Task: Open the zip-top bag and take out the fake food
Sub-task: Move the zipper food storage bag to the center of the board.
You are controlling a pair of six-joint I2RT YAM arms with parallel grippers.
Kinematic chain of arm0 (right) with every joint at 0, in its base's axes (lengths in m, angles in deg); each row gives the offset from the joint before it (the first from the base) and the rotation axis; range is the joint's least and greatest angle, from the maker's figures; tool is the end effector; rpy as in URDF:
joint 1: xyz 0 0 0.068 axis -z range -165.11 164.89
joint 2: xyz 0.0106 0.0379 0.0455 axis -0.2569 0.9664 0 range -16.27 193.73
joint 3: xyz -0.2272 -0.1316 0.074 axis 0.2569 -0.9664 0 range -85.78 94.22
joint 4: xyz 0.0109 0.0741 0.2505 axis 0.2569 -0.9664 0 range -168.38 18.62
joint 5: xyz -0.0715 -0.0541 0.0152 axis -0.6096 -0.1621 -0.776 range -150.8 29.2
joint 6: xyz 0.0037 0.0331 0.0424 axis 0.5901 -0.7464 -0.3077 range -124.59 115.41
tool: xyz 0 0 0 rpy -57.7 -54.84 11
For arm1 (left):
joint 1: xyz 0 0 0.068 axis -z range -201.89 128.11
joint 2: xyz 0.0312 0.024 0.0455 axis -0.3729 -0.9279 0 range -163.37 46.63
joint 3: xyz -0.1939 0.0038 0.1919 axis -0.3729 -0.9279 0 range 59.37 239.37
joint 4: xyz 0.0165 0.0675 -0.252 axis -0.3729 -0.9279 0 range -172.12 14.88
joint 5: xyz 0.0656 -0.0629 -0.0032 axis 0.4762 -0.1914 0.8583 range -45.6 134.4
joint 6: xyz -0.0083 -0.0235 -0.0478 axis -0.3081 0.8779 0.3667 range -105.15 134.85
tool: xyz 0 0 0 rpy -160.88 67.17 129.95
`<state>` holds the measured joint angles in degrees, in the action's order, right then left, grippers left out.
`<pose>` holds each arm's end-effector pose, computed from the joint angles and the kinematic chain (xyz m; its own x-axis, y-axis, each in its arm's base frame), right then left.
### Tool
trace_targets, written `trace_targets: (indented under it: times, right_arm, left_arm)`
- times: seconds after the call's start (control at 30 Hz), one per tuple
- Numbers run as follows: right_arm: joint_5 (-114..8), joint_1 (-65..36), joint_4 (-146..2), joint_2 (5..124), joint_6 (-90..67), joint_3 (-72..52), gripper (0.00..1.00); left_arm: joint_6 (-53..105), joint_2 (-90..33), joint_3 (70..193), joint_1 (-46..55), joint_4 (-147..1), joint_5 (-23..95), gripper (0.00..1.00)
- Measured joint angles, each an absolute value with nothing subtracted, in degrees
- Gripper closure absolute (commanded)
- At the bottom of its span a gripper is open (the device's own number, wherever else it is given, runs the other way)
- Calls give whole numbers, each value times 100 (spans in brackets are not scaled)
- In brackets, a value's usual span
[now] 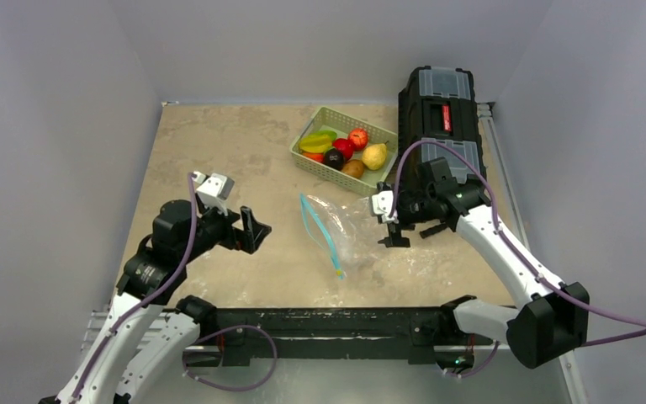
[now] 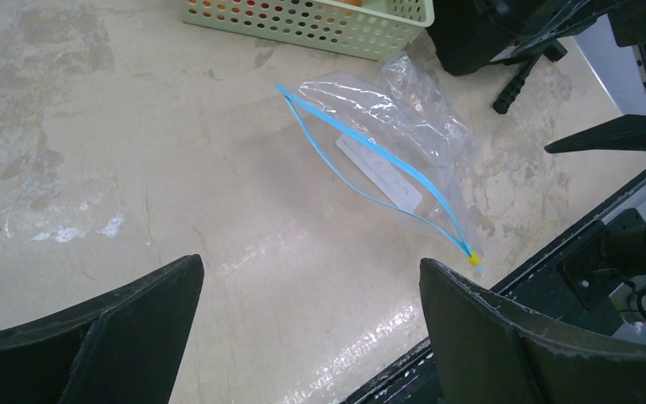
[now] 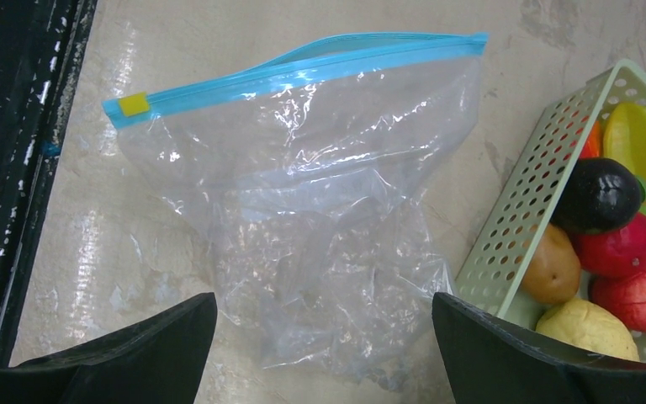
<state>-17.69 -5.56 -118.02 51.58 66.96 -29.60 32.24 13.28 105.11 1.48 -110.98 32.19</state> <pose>0.2025 0.1014 0.2821 0.3087 -0.6239 -0.7179 -0.9435 -0.1052 -0.3143 0.1124 -0.0567 0.3265 -0.5179 -0.0944 -0.8502 0.4308 0.8299 -0.3545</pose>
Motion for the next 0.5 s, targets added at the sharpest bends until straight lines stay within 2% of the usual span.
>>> trace_targets:
  times: [0.5]
  right_arm:
    - [-1800,-556,-11190,4926,6261,-3402,1]
  left_arm:
    - [3069,1667,10360,148,-11408,3528,0]
